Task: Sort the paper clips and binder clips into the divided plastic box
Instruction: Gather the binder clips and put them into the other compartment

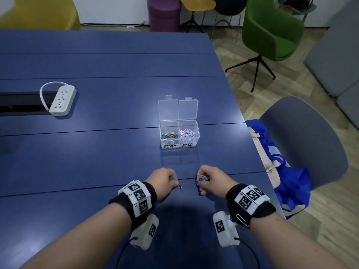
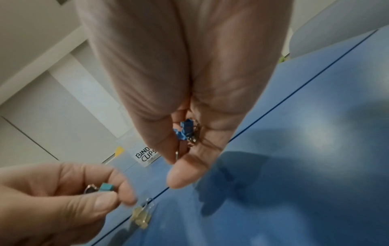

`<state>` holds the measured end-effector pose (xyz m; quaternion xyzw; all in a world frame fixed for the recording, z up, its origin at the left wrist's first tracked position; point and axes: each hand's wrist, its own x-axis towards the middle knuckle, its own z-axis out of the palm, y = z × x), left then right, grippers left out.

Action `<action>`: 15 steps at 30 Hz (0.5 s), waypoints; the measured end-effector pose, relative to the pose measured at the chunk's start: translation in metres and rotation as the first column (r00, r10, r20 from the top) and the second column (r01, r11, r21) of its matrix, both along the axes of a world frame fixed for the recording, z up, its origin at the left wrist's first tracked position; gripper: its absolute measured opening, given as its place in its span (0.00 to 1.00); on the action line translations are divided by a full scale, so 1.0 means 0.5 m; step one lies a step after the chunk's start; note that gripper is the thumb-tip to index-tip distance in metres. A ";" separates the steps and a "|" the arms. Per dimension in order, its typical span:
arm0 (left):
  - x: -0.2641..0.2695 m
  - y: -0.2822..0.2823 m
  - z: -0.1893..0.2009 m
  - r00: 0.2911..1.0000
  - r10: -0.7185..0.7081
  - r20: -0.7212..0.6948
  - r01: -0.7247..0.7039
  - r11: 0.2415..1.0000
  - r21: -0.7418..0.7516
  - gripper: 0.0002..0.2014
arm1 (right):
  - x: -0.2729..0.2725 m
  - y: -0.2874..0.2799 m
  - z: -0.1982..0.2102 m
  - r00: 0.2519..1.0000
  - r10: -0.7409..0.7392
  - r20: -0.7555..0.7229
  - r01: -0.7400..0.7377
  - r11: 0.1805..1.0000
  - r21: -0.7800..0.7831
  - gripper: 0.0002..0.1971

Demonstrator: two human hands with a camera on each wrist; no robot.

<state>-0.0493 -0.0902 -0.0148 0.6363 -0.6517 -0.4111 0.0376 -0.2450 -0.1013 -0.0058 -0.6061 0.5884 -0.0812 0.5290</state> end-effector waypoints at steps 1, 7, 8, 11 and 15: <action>-0.010 0.000 -0.001 1.000 -0.024 0.019 0.024 0.999 -0.023 0.04 | -0.002 -0.001 -0.001 1.000 -0.011 0.009 0.011 1.000 0.000 0.13; -0.044 0.012 -0.016 0.930 -0.324 0.173 0.331 0.944 -0.013 0.11 | -0.003 0.003 -0.006 0.999 -0.039 0.010 0.039 0.999 -0.014 0.11; -0.047 0.015 -0.017 0.911 -0.357 0.209 0.366 0.931 -0.006 0.11 | -0.002 0.005 -0.007 0.999 -0.040 0.012 0.040 0.999 -0.015 0.11; -0.054 0.027 -0.021 0.860 -0.416 0.295 0.437 0.900 -0.006 0.16 | 0.002 0.006 -0.008 0.999 -0.040 0.012 0.041 0.999 -0.018 0.11; -0.062 0.035 -0.022 0.841 -0.430 0.329 0.457 0.890 -0.004 0.17 | 0.004 0.005 -0.012 0.997 -0.062 0.037 0.062 0.998 0.000 0.11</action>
